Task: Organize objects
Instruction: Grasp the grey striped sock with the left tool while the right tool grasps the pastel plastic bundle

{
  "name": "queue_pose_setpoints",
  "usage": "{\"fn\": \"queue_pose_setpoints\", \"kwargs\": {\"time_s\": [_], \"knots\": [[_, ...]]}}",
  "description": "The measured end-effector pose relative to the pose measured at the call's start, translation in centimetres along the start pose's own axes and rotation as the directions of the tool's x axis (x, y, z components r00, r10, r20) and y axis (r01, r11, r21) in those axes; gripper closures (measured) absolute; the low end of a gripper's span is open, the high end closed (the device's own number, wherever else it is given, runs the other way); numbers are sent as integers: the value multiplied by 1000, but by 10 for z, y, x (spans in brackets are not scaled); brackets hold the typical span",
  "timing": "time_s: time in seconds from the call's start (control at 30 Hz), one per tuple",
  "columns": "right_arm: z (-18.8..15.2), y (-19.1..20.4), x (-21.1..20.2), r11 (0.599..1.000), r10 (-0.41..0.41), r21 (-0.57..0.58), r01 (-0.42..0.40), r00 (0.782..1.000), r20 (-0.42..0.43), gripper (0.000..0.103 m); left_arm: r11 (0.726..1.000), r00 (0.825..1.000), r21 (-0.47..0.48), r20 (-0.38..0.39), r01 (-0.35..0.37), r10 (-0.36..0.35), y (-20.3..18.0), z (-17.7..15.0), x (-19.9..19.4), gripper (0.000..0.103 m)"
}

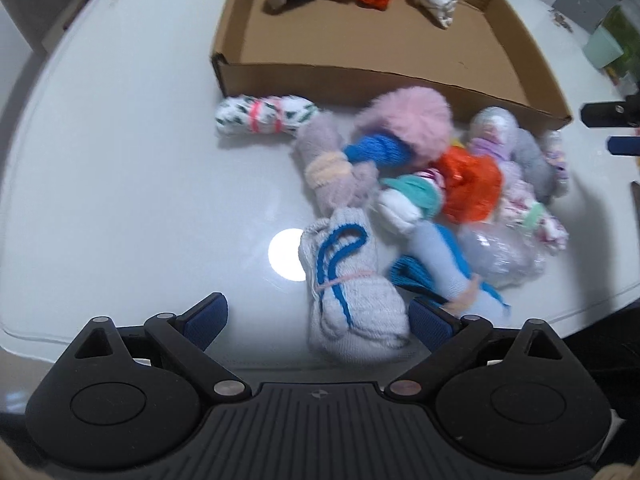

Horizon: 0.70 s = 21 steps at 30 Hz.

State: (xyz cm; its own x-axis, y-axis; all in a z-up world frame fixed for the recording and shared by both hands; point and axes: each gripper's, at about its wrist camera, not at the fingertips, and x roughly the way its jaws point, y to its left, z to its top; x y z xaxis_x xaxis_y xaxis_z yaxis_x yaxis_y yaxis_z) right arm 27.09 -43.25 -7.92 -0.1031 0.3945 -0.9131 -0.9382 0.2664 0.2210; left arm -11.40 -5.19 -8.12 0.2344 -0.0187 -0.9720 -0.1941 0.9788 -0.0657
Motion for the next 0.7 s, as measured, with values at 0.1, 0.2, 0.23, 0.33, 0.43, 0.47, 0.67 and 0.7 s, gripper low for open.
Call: {"fn": "queue_pose_setpoints", "kwargs": {"time_s": [0.1,0.2,0.23,0.33,0.43,0.47,0.67,0.7], "knots": [[-5,-3,1,1000,-13,-1,13,1000,-22,13,1000,1000,-9,3,-16,16,4,1,4,7],[-10,-5,8,999,-45,-11,44,998,-51,19,1000,1000,-15,-3,-16,16,6,1,8,17],[-10,-5,12,999,-52,-12,52,996,-65,25,1000,1000,-22,-8,-12,12,8,0,9,21],[-13,-3,19,999,-42,-15,40,994,-98,29,1000,1000,-27,-15,-8,8,11,-4,12,26],[-14,1,24,999,-50,-28,47,993,-110,31,1000,1000,-20,-13,-3,3,10,-5,12,31],[-14,1,26,999,-47,-27,45,992,-117,33,1000,1000,-19,-9,0,0,10,-5,12,36],[-15,-3,33,999,-48,-4,48,988,-145,44,1000,1000,-20,5,15,-15,12,-9,8,46],[-15,-4,33,999,-45,0,46,989,-143,46,1000,1000,-20,6,16,-16,12,-9,8,46]]}}
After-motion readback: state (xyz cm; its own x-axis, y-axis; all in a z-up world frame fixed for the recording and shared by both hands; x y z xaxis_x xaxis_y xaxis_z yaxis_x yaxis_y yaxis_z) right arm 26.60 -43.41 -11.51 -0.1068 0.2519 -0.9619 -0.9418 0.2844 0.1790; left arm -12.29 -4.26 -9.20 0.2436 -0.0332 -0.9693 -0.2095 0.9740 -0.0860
